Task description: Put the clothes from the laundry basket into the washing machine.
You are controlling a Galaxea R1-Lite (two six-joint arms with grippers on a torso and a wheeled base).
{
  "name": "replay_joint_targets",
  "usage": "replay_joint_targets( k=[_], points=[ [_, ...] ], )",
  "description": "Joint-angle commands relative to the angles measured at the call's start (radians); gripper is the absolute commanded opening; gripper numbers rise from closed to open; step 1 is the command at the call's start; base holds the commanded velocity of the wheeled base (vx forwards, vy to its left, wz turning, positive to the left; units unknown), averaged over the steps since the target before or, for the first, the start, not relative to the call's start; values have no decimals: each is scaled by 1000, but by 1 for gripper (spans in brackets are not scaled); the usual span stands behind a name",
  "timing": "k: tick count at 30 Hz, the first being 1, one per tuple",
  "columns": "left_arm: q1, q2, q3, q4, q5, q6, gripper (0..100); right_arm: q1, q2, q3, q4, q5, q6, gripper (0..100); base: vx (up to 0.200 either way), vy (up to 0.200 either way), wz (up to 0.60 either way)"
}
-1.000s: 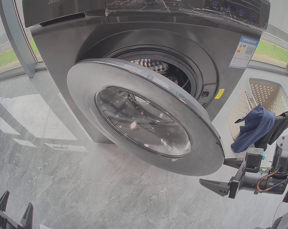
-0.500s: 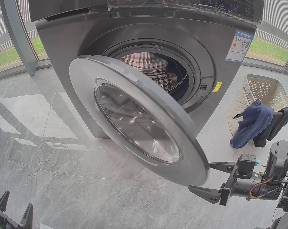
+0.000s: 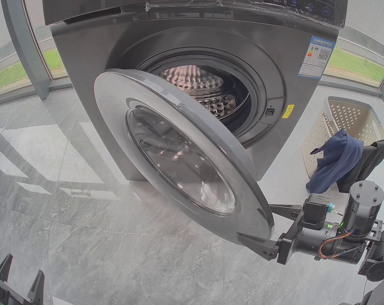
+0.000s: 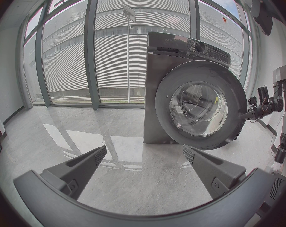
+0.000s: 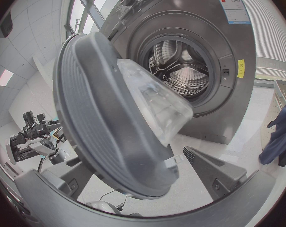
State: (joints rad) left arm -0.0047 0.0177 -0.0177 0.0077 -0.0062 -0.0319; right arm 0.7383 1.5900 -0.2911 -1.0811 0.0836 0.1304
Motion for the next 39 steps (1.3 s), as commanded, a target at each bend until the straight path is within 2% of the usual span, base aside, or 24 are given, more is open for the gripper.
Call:
replay_joint_targets(
  k=[1, 8, 13, 16, 19, 20, 22, 23, 27, 35, 39],
  points=[
    [0, -15, 16, 0, 0, 0, 100, 42, 84, 1, -48, -1, 0, 100, 0, 0, 0],
    [0, -15, 16, 0, 0, 0, 100, 113, 85, 49, -76, -22, 26, 100, 0, 0, 0],
    [0, -16, 16, 0, 0, 0, 100, 104, 44, 144, -83, -42, 28, 100, 0, 0, 0],
    [0, -16, 16, 0, 0, 0, 100, 92, -10, 239, -79, -45, 26, 100, 0, 0, 0],
    [0, -15, 16, 0, 0, 0, 100, 70, -31, 267, -69, -45, 26, 100, 0, 0, 0],
    [0, -16, 16, 0, 0, 0, 100, 10, -39, 282, -68, -42, 23, 100, 0, 0, 0],
    [0, -15, 16, 0, 0, 1, 100, -19, -39, 282, -69, -42, 21, 100, 0, 0, 0],
    [0, -16, 16, 0, 0, 1, 100, -57, -38, 274, -79, -39, 21, 100, 0, 0, 0],
    [0, -15, 16, 0, 0, 1, 100, -106, -27, 207, -76, -41, 21, 100, 0, 0, 0],
    [0, -16, 16, 0, 0, 0, 100, -126, 74, -2, -57, -44, 21, 100, -25, 0, 0],
    [0, -15, 16, 0, 0, 0, 100, -114, 127, -49, -60, -42, 21, 100, -200, 0, 0]
  ],
)
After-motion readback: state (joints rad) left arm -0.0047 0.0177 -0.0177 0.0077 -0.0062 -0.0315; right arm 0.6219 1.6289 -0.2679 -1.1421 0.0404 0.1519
